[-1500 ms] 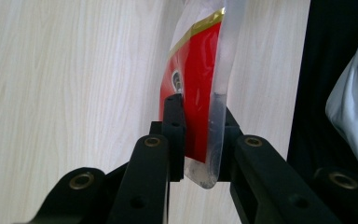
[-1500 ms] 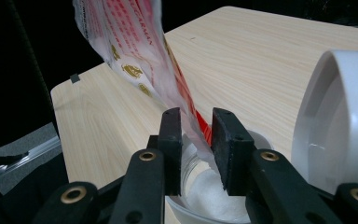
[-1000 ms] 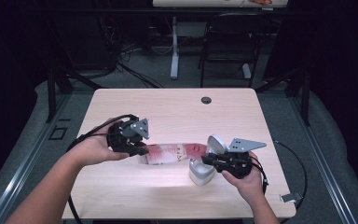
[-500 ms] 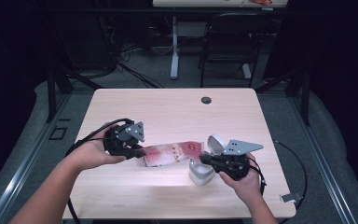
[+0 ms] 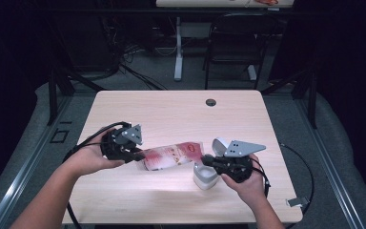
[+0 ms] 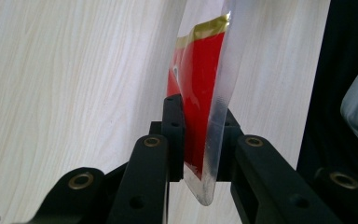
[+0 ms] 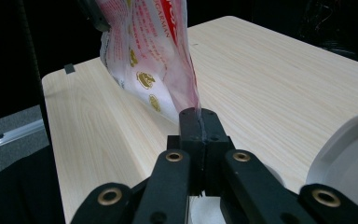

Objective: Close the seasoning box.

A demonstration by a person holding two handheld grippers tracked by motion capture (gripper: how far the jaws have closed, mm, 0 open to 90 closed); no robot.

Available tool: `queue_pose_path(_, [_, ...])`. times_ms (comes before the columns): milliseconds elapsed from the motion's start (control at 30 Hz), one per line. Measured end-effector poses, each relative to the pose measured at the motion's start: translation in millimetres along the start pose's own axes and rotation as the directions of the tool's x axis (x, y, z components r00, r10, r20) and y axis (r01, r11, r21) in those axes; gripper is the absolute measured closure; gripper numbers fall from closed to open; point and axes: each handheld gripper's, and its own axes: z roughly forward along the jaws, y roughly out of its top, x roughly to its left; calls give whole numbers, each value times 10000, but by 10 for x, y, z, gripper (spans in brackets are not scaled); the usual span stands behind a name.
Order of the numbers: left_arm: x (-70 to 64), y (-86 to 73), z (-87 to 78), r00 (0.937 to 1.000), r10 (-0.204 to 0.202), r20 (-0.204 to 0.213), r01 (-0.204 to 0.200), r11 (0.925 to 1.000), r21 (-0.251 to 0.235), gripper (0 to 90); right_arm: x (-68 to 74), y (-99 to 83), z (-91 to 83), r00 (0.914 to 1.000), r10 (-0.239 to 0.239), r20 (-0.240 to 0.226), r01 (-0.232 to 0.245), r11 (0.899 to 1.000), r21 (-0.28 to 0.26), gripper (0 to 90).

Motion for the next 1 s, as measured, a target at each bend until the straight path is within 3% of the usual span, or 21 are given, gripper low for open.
queue_pose_path(167, [-3, -49, 74, 9999, -50, 138, 51, 10000, -70, 808, 1, 78, -14, 9997, -210, 90, 208, 9996, 200, 900])
queue_pose_path(400, [2, -139, 175, 9995, -268, 135, 270, 9995, -157, 813, 49, 250, -11, 9956, -908, 246, 883, 9923, 873, 900])
queue_pose_path(1000, [19, -348, 444, 9955, -882, 357, 899, 9947, -504, 829, 70, 543, 77, 9902, -1378, 208, 1327, 9781, 1604, 900])
